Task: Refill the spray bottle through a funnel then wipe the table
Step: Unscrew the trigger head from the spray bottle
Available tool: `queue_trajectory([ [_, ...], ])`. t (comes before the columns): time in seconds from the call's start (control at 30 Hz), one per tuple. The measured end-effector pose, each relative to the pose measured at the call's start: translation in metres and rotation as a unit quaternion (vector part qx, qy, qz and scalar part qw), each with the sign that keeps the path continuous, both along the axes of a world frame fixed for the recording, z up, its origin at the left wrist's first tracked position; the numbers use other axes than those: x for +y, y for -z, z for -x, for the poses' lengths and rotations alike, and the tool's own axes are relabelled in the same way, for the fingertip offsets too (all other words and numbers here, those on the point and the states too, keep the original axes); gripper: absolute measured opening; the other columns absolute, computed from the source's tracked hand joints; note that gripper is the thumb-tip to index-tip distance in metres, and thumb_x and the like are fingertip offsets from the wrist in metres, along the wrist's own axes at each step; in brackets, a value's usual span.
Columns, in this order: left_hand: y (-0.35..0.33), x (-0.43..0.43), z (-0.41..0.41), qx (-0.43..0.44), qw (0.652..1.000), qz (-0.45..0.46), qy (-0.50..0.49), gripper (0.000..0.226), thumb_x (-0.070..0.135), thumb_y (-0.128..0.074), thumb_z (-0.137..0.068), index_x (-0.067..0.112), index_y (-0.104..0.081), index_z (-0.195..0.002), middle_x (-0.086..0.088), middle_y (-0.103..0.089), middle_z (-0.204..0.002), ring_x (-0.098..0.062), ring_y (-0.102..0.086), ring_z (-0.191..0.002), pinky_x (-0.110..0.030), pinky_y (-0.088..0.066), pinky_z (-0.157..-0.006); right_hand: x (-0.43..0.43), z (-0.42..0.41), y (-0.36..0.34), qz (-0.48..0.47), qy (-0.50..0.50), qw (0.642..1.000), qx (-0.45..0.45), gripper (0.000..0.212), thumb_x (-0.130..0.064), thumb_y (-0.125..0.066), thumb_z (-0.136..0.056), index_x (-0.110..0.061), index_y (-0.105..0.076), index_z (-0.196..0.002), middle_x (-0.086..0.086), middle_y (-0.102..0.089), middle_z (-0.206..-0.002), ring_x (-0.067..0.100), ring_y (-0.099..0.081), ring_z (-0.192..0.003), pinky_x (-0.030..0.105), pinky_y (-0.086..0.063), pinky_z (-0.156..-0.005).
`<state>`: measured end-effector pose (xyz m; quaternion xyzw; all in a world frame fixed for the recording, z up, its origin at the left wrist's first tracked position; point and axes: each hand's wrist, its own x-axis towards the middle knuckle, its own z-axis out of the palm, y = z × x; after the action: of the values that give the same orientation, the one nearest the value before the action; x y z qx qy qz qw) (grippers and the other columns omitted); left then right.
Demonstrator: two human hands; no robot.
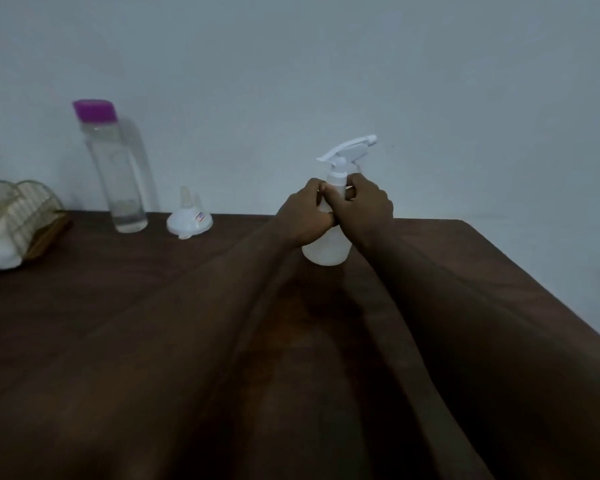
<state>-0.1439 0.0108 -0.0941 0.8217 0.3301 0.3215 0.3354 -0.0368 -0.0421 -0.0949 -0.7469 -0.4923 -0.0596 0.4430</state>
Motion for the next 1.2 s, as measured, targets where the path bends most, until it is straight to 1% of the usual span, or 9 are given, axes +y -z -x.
queue_trajectory([
  [0.4, 0.040, -0.141, 0.132, 0.014, 0.979, -0.124, -0.160, 0.056, 0.033, -0.069, -0.083, 0.009, -0.049, -0.129, -0.006, -0.056, -0.125, -0.020, -0.054, -0.114, -0.006, -0.032, -0.082, -0.133, 0.133, 0.008, -0.011, -0.135, 0.989, 0.055, 0.040, -0.057, -0.060, -0.088, -0.017, -0.060, -0.089, -0.007, -0.064, -0.077, 0.014, -0.064, -0.078, 0.043, -0.054, -0.077],
  [0.53, 0.082, -0.136, 0.131, -0.010, 0.943, -0.221, -0.249, 0.025, 0.022, -0.038, -0.103, 0.002, -0.052, -0.106, -0.010, -0.051, -0.107, -0.020, -0.050, -0.098, -0.031, -0.036, -0.101, -0.173, 0.152, 0.005, 0.012, -0.140, 0.989, 0.052, 0.039, -0.054, -0.053, -0.093, -0.015, -0.058, -0.089, -0.004, -0.064, -0.079, 0.017, -0.064, -0.081, 0.043, -0.053, -0.079],
  [0.6, 0.085, -0.164, 0.162, 0.071, 0.975, -0.125, -0.169, 0.036, 0.034, -0.047, -0.099, 0.001, -0.050, -0.113, -0.005, -0.050, -0.113, -0.013, -0.049, -0.099, -0.024, -0.041, -0.089, -0.185, 0.151, 0.001, 0.030, -0.166, 0.983, 0.074, 0.041, -0.048, -0.050, -0.097, -0.008, -0.059, -0.096, 0.005, -0.067, -0.088, 0.022, -0.065, -0.087, 0.048, -0.053, -0.084],
  [0.67, 0.063, -0.193, 0.172, 0.013, 0.998, -0.029, -0.059, 0.066, 0.048, -0.065, -0.084, 0.015, -0.040, -0.135, 0.008, -0.046, -0.125, -0.003, -0.041, -0.107, -0.017, -0.033, -0.090, -0.195, 0.148, -0.004, 0.044, -0.201, 0.972, 0.112, 0.035, -0.042, -0.049, -0.099, -0.008, -0.057, -0.103, 0.004, -0.066, -0.096, 0.023, -0.064, -0.095, 0.048, -0.052, -0.089],
  [0.87, 0.063, -0.211, 0.156, -0.022, 0.993, -0.065, -0.093, 0.089, 0.050, -0.074, -0.074, 0.016, -0.030, -0.143, -0.006, -0.034, -0.147, -0.021, -0.033, -0.134, -0.028, -0.027, -0.106, -0.193, 0.154, -0.003, -0.005, -0.196, 0.968, 0.155, 0.039, -0.048, -0.065, -0.089, -0.018, -0.050, -0.110, -0.004, -0.066, -0.096, 0.013, -0.066, -0.092, 0.033, -0.055, -0.080],
  [0.97, 0.061, -0.207, 0.138, -0.006, 0.989, -0.016, -0.147, 0.086, 0.061, -0.063, -0.078, 0.002, -0.037, -0.136, -0.018, -0.039, -0.140, -0.030, -0.037, -0.130, -0.034, -0.024, -0.111, -0.185, 0.159, 0.003, -0.078, -0.159, 0.972, 0.153, 0.034, -0.044, -0.071, -0.085, -0.015, -0.060, -0.100, -0.002, -0.069, -0.091, 0.011, -0.067, -0.085, 0.036, -0.057, -0.079],
  [1.03, 0.082, -0.187, 0.129, 0.032, 0.980, -0.074, -0.183, 0.056, 0.055, -0.043, -0.095, 0.001, -0.053, -0.109, -0.017, -0.058, -0.108, -0.026, -0.051, -0.105, -0.032, -0.031, -0.106, -0.182, 0.159, 0.005, -0.094, -0.184, 0.963, 0.174, 0.035, -0.045, -0.069, -0.085, -0.015, -0.066, -0.101, -0.002, -0.072, -0.091, 0.013, -0.069, -0.086, 0.042, -0.057, -0.083],
  [1.07, 0.084, -0.180, 0.126, -0.058, 0.959, -0.132, -0.243, 0.041, 0.042, -0.041, -0.100, 0.004, -0.054, -0.098, -0.013, -0.059, -0.096, -0.022, -0.052, -0.093, -0.030, -0.038, -0.098, -0.181, 0.158, 0.005, -0.092, -0.202, 0.956, 0.191, 0.037, -0.048, -0.067, -0.083, -0.015, -0.068, -0.101, 0.000, -0.074, -0.091, 0.016, -0.071, -0.087, 0.046, -0.057, -0.084],
  [1.2, 0.065, -0.201, 0.140, -0.096, 0.985, 0.042, -0.135, 0.066, 0.048, -0.068, -0.080, 0.011, -0.044, -0.129, 0.001, -0.052, -0.123, -0.012, -0.051, -0.112, -0.004, -0.033, -0.084, -0.181, 0.147, 0.004, -0.066, -0.296, 0.908, 0.288, 0.020, -0.033, -0.066, -0.091, -0.014, -0.071, -0.090, 0.013, -0.075, -0.093, 0.029, -0.071, -0.090, 0.057, -0.053, -0.092],
])
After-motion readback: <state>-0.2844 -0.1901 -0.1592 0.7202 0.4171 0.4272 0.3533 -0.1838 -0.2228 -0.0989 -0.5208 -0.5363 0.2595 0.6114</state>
